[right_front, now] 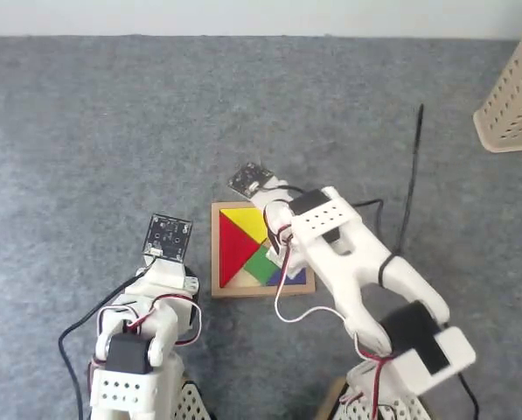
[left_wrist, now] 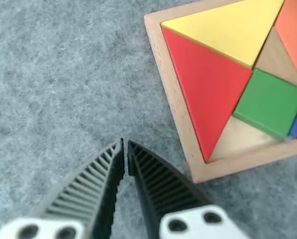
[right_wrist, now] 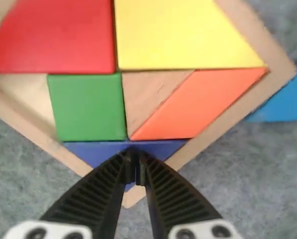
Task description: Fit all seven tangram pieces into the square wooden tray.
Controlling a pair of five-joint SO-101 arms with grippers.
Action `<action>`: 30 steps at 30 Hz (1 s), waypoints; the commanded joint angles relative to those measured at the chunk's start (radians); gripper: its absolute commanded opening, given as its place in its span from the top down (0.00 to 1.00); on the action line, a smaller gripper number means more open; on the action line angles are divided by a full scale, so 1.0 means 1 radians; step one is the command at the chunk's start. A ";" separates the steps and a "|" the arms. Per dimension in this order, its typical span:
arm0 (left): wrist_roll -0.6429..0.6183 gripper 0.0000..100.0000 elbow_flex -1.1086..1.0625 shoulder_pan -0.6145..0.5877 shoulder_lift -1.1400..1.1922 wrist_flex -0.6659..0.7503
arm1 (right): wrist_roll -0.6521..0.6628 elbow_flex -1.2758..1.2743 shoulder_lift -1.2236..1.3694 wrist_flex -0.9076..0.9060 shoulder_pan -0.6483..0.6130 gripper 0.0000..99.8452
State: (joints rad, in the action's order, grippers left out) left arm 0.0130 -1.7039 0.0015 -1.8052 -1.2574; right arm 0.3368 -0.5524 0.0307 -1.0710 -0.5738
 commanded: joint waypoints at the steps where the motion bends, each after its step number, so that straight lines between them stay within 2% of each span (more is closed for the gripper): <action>1: -0.006 0.99 0.019 -0.005 -0.021 -0.006 | 0.023 0.040 0.030 0.001 -0.001 0.99; 7: -0.006 0.99 0.019 -0.006 -0.021 -0.006 | 0.011 0.081 0.007 -0.008 0.054 0.99; 12: -0.006 0.99 0.019 -0.006 -0.021 -0.006 | -0.114 0.095 -0.173 -0.004 0.119 0.99; 16: -0.006 0.99 0.019 -0.006 -0.021 -0.006 | -0.140 0.198 -0.170 -0.030 0.197 0.99; 19: -0.006 0.99 0.019 -0.006 -0.021 -0.006 | -0.141 0.316 -0.065 -0.064 0.226 0.98; 26: -0.006 0.99 0.019 -0.006 -0.021 -0.006 | -0.120 0.658 0.309 -0.176 0.229 0.80; 30: -0.006 0.99 0.019 -0.006 -0.021 -0.006 | -0.089 0.795 0.483 -0.220 0.237 0.78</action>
State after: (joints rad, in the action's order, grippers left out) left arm 0.0130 -1.7039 0.0015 -1.8052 -1.2574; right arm 0.2171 0.1151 0.4511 -1.2566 -0.3514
